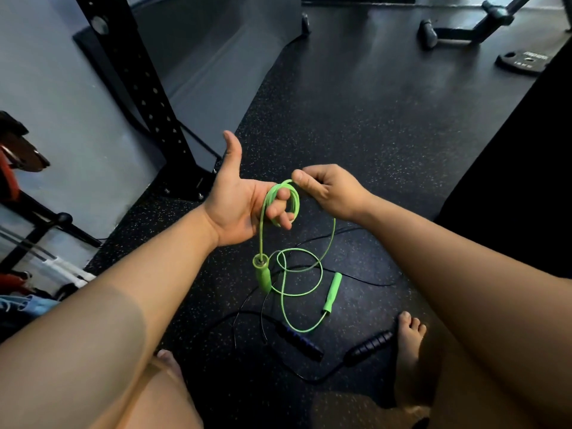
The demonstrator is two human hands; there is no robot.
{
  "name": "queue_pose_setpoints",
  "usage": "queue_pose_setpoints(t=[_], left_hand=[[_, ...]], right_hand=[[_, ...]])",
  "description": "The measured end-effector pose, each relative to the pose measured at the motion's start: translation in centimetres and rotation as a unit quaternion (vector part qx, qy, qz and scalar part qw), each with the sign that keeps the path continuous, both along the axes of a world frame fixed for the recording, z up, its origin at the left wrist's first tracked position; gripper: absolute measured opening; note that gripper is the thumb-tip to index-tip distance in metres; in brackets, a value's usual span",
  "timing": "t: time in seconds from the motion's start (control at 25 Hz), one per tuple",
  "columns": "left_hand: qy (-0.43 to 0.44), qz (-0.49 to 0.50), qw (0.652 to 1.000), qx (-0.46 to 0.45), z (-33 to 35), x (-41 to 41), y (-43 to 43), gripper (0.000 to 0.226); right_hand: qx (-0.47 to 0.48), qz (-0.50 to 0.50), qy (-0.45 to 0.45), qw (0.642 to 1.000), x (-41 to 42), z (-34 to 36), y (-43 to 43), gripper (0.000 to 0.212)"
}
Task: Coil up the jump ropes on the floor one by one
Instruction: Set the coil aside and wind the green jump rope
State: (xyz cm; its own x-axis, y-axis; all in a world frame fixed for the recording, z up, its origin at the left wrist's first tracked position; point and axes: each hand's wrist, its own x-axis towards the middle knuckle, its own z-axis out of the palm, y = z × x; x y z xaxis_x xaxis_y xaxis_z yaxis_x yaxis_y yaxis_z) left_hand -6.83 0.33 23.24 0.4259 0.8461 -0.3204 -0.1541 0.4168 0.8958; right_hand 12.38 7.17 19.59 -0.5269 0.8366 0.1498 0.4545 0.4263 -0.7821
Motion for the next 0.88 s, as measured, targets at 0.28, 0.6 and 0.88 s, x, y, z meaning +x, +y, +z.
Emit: queue_pose_setpoints(t=[0.28, 0.6, 0.88], left_hand=[[-0.178, 0.125, 0.976, 0.029, 0.0, -1.7, 0.4, 0.114], [-0.103, 0.219, 0.969, 0.051, -0.9, -2.4, 1.6, 0.126], [0.171, -0.006, 0.985, 0.024, -2.1, -1.7, 1.8, 0.134]], right_hand=[[-0.167, 0.007, 0.005, 0.986, -1.8, -2.2, -2.1, 0.042], [-0.097, 0.123, -0.206, 0.966, -2.9, -1.3, -3.3, 0.031], [0.029, 0.099, -0.133, 0.986, -1.8, 1.8, -1.8, 0.026]])
